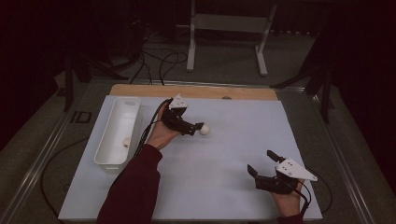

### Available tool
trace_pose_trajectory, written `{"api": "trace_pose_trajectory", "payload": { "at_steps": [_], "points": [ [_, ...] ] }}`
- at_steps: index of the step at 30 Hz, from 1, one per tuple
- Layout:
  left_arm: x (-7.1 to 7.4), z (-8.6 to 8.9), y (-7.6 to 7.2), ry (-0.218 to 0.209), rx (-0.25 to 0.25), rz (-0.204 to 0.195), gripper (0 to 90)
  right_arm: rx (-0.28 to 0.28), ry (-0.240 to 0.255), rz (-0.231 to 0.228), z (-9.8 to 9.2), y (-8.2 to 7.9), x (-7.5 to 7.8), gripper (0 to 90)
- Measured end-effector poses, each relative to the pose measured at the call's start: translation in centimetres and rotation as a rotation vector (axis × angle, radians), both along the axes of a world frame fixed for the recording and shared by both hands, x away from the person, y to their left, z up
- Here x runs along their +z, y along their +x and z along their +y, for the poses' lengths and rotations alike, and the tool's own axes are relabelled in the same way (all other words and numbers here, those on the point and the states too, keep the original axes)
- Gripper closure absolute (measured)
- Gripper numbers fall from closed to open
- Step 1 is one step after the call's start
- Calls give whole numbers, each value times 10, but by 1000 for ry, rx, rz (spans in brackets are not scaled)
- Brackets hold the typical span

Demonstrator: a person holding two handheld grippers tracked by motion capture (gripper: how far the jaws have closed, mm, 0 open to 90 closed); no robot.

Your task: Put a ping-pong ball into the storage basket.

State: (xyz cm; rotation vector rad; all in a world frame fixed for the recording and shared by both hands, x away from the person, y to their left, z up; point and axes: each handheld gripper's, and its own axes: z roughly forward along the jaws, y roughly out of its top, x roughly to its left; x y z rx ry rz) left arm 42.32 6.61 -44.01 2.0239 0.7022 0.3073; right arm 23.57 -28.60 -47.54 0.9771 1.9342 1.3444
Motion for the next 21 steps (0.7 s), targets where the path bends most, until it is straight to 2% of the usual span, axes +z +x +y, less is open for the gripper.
{"api": "trace_pose_trajectory", "payload": {
  "at_steps": [21],
  "points": [
    [-24,-13,16,15,-1,51,2,4,4,-1,-1,1,0,95]
  ]
}}
